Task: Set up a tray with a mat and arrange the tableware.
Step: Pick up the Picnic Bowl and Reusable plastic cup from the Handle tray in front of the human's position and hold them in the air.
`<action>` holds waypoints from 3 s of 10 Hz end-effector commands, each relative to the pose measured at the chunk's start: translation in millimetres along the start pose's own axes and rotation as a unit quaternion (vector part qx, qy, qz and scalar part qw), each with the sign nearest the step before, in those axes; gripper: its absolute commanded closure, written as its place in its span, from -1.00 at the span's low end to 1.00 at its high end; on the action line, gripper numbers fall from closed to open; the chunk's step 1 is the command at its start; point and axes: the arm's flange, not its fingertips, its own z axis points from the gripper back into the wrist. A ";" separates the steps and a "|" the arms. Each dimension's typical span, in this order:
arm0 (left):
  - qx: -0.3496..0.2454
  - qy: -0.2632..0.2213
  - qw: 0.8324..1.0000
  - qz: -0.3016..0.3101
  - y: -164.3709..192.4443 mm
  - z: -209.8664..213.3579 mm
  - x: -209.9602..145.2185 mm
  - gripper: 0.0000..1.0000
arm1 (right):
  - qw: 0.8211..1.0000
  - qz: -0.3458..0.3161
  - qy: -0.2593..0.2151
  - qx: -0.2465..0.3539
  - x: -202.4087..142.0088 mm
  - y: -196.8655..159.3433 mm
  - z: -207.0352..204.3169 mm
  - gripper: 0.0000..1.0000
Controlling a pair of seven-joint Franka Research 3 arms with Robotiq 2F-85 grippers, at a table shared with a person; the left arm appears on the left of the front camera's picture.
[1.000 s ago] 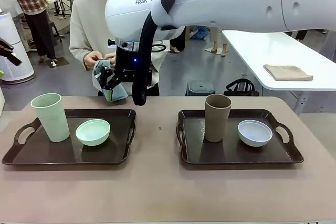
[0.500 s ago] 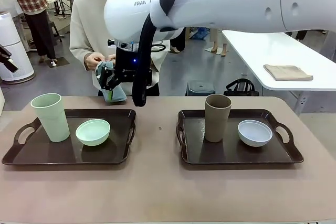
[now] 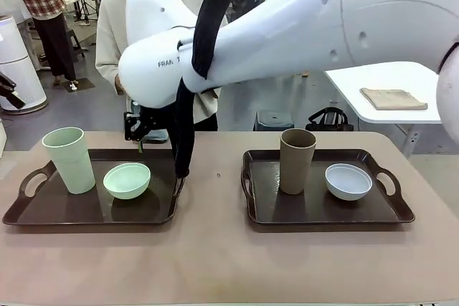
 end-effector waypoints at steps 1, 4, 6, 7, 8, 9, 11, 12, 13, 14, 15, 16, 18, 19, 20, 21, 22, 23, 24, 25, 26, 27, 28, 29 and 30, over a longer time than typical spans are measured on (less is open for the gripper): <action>0.020 -0.043 0.999 -0.012 -2.1 -16.5 -24.9 -1.00 | 1.000 0.001 -0.015 -0.005 -5.2 6.7 -13.7 -1.00; -0.010 -0.084 0.996 0.001 5.2 -44.6 -53.3 -1.00 | 0.999 -0.005 -0.018 0.028 -3.4 3.8 -38.1 -1.00; -0.033 -0.088 0.996 0.004 1.9 -55.6 -65.7 -1.00 | 0.999 -0.003 -0.016 0.034 -3.8 7.8 -47.4 -1.00; -0.037 -0.093 0.995 0.003 -1.3 -63.8 -69.2 -1.00 | 0.999 -0.002 -0.016 0.041 -6.3 8.1 -53.0 -1.00; -0.033 -0.097 0.994 0.024 1.1 -63.8 -67.6 -1.00 | 0.998 -0.010 -0.024 0.057 -4.4 6.0 -54.5 -1.00; -0.022 -0.095 0.994 0.058 -2.2 -50.9 -64.2 -1.00 | 1.000 0.002 -0.012 0.026 2.2 9.7 -46.6 -1.00; -0.037 -0.084 0.996 0.022 0.6 -66.9 -70.0 -1.00 | 1.000 0.002 -0.012 0.026 2.2 9.7 -46.6 -1.00; -0.037 -0.084 0.996 0.022 0.6 -66.9 -70.0 -1.00 | 0.999 -0.001 -0.016 0.034 3.2 10.2 -48.8 -1.00; -0.036 -0.084 0.995 0.032 0.2 -64.0 -70.4 -1.00 | 0.997 -0.073 -0.023 0.025 5.3 12.2 -57.8 -1.00; -0.015 -0.102 0.994 0.027 3.4 -65.6 -64.5 -1.00 | 0.993 -0.112 -0.027 0.001 9.3 15.3 -65.2 -1.00; -0.008 -0.109 0.994 0.015 4.7 -74.6 -62.2 -1.00 | 0.989 -0.145 -0.030 -0.019 10.1 19.6 -70.4 -1.00; -0.003 -0.112 0.994 0.010 7.4 -80.0 -60.4 -1.00 | 0.987 -0.159 -0.030 -0.024 11.0 23.7 -73.3 -1.00; -0.003 -0.136 0.991 0.004 13.5 -95.0 -66.1 -1.00 | 0.988 -0.153 -0.020 -0.020 11.3 30.4 -82.7 -1.00; 0.000 -0.139 0.990 0.007 15.3 -104.7 -67.8 -1.00 | 0.989 -0.149 -0.014 -0.015 10.4 31.9 -86.2 -1.00; -0.007 -0.143 0.990 0.004 19.6 -110.4 -68.5 -1.00 | 0.989 -0.146 -0.011 -0.010 12.0 32.5 -87.4 -1.00; -0.011 -0.148 0.989 0.004 19.5 -115.4 -72.6 -1.00 | 0.990 -0.143 -0.008 -0.009 11.8 33.0 -90.4 -1.00; -0.012 -0.157 0.988 0.001 20.0 -118.8 -74.3 -1.00 | 0.990 -0.140 0.002 -0.006 13.0 33.7 -95.2 -1.00; -0.016 -0.165 0.986 -0.001 21.1 -124.7 -76.2 -1.00 | 0.991 -0.136 0.007 -0.006 12.8 33.6 -99.1 -1.00; -0.018 -0.170 0.985 -0.005 22.5 -129.1 -75.1 -1.00 | 0.991 -0.136 0.009 -0.005 13.2 34.5 -101.0 -1.00; -0.024 -0.174 0.984 -0.007 23.0 -135.2 -75.2 -1.00 | 0.991 -0.133 0.012 -0.004 12.5 35.6 -103.4 -1.00; -0.030 -0.177 0.984 -0.009 25.1 -141.8 -74.3 -1.00 | 0.991 -0.131 0.013 -0.004 12.4 35.9 -105.5 -1.00; -0.032 -0.179 0.983 -0.010 26.9 -147.1 -73.1 -1.00 | 0.991 -0.130 0.015 -0.002 12.1 35.8 -107.2 -1.00; -0.035 -0.178 0.983 -0.010 27.5 -151.2 -70.9 -1.00 | 0.992 -0.128 0.014 0.000 11.3 35.6 -107.1 -1.00; -0.039 -0.177 0.983 -0.009 28.3 -155.0 -70.3 -1.00 | 0.992 -0.125 0.013 0.003 10.7 35.1 -107.4 -1.00; -0.044 -0.176 0.983 -0.008 28.7 -159.4 -67.4 -1.00 | 0.992 -0.125 0.012 0.005 10.6 35.0 -107.5 -1.00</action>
